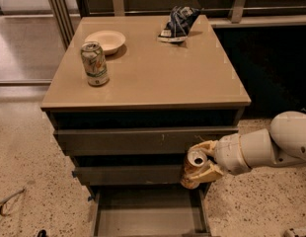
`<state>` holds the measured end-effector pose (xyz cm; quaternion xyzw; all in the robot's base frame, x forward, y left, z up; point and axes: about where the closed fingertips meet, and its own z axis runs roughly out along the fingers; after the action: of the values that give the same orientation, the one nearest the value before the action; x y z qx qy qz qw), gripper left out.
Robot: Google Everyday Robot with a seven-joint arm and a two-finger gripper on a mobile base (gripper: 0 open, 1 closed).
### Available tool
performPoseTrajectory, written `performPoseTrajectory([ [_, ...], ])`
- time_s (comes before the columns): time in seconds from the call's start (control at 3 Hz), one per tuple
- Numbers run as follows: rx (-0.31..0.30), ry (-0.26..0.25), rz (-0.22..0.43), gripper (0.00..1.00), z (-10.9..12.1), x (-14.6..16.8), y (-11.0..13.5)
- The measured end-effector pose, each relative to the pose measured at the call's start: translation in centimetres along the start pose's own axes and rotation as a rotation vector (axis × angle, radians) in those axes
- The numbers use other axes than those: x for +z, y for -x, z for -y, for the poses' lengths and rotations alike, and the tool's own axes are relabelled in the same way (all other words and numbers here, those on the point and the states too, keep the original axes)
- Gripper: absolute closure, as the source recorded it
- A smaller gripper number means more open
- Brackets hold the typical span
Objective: Place orange can into bottom drawer
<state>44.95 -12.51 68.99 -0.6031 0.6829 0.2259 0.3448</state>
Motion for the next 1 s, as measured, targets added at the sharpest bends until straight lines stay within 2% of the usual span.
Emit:
performPoseTrajectory([
  [0.33, -0.067, 0.014, -0.011, 1.00, -1.3, 3.1, -2.2],
  [0.67, -0.116, 0.045, 0.003, 1.00, -2.2, 8.7, -5.2],
  [1.0, -0.102, 0.084, 0.016, 1.00, -3.2, 16.0, -9.8],
])
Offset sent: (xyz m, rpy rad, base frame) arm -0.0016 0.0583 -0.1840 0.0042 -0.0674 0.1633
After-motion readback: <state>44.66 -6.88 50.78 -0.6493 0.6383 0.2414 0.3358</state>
